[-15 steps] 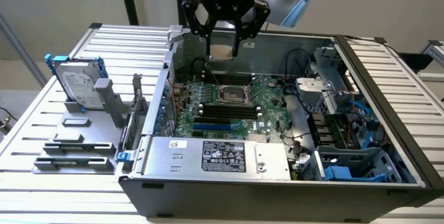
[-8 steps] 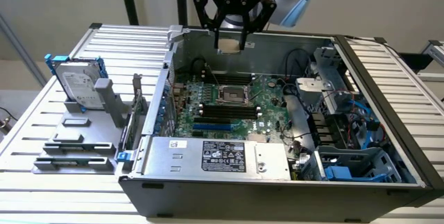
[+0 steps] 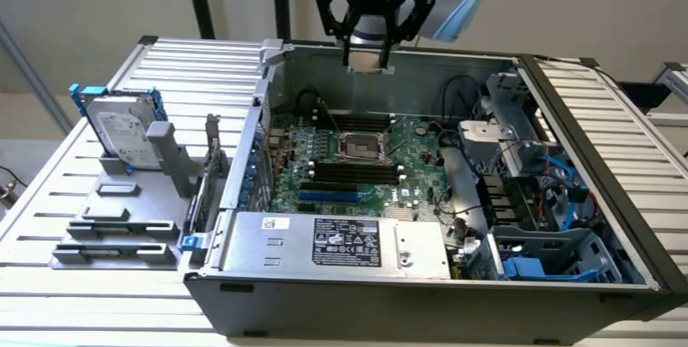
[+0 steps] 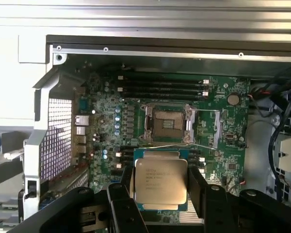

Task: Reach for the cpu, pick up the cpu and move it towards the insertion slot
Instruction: 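Pick up the cpu and move it towards the insertion slot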

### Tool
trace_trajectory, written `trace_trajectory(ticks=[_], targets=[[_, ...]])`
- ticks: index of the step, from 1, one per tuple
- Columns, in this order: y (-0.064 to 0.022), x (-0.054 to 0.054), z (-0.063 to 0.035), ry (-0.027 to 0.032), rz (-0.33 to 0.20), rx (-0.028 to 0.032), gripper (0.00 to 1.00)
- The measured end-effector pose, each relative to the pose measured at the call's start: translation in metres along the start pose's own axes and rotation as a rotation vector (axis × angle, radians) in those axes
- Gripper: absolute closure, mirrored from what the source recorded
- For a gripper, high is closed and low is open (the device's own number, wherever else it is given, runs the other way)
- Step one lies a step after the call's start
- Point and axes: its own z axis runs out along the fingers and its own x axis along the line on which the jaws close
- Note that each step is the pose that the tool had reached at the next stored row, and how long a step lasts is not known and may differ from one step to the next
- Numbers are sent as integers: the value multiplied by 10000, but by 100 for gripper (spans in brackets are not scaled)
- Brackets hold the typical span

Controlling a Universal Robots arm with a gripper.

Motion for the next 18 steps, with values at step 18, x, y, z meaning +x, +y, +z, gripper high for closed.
trace_trajectory(ticks=[18], targets=[[174,-125,164,-154,106,1,46]])
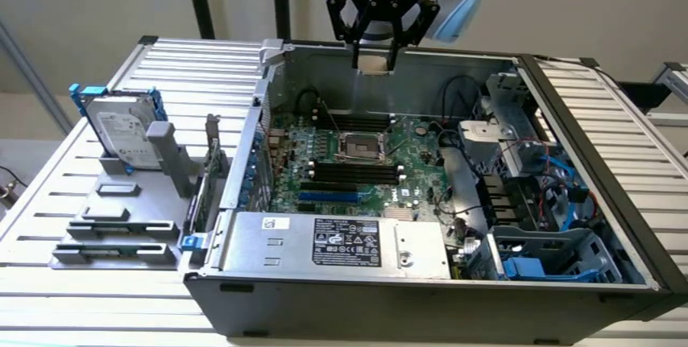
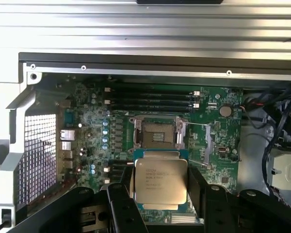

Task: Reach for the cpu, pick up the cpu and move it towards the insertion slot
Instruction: 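Pick up the cpu and move it towards the insertion slot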

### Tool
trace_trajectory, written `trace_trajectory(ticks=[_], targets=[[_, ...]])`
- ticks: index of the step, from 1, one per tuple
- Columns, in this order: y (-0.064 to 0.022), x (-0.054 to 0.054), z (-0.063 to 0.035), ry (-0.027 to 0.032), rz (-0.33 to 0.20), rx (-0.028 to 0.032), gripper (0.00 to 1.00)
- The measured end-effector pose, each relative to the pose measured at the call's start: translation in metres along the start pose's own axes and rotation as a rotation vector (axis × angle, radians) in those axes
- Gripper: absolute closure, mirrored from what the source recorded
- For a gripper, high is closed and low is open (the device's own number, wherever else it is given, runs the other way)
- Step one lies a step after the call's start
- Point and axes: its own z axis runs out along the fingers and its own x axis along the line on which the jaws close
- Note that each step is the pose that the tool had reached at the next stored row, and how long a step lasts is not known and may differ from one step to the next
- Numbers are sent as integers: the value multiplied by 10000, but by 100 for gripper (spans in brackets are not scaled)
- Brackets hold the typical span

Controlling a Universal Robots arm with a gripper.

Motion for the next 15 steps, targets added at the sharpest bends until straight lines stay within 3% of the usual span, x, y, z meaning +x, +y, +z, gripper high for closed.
trace_trajectory(ticks=[7,15], targets=[[10,-1,74,-119,68,1,46],[9,-1,90,-124,77,0,46]])
